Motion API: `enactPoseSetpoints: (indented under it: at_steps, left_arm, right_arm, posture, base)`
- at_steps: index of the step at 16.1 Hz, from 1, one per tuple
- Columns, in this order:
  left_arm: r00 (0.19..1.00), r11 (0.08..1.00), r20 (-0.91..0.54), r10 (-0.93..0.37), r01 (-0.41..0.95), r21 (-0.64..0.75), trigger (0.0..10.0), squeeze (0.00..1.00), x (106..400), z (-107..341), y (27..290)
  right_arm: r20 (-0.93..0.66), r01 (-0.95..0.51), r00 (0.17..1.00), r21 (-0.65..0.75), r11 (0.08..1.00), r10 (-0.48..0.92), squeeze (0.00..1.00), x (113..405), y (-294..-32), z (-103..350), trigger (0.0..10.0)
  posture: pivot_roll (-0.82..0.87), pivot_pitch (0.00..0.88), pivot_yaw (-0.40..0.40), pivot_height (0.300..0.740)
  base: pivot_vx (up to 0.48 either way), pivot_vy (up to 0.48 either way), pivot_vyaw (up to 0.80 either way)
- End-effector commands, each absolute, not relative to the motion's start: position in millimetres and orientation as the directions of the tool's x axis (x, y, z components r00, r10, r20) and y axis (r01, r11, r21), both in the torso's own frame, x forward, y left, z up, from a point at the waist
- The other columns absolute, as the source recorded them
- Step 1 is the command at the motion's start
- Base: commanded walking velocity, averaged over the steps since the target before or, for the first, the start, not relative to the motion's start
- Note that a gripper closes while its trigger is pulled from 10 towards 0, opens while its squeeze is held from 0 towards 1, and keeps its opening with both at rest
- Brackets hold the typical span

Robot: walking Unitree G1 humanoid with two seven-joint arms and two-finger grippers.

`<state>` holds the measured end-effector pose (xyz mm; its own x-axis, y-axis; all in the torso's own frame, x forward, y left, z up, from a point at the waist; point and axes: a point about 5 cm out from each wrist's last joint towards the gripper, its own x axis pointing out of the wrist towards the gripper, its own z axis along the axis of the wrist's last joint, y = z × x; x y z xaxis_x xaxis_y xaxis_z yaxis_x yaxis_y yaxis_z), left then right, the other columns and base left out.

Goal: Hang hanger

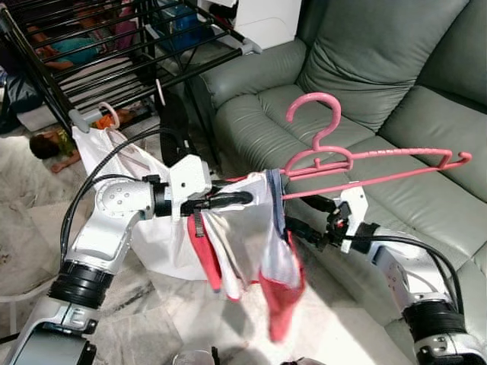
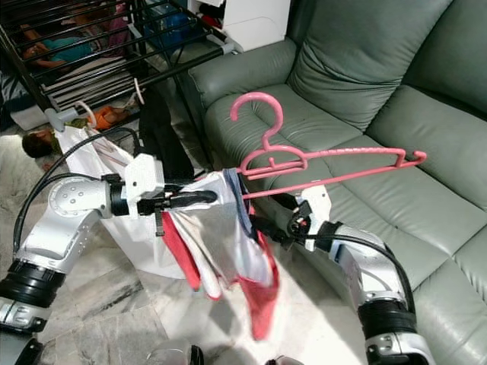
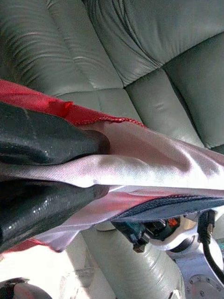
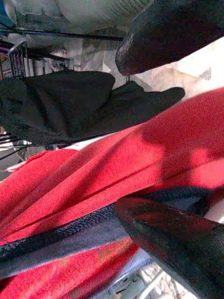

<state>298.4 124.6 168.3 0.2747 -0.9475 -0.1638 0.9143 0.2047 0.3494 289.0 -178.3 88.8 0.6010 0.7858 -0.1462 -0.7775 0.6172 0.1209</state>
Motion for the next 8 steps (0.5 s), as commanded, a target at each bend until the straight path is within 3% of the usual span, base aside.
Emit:
enactPoseSetpoints:
  at_steps: [1, 8]
  left_arm:
    - [0.278, 0.205, -0.161, -0.947, 0.909, 0.364, 0.0, 0.0, 298.0, 170.5, 125.5]
    - [0.306, 0.228, -0.179, -0.935, 0.906, 0.357, 0.0, 0.0, 300.7, 165.1, 131.9]
  right_arm:
    - [-0.14, -0.793, 0.587, 0.102, 0.601, 0.797, 0.0, 291.9, -174.7, 93.9, 10.0]
    - [-0.148, -0.826, 0.531, 0.128, 0.549, 0.834, 0.0, 283.6, -179.1, 96.0, 10.0]
  posture:
    - [-0.01, 0.01, 0.073, 0.74]
    - [-0.01, 0.011, 0.074, 0.74]
  base:
    - [0.0, 0.0, 0.0]
    - [0.0, 0.0, 0.0]
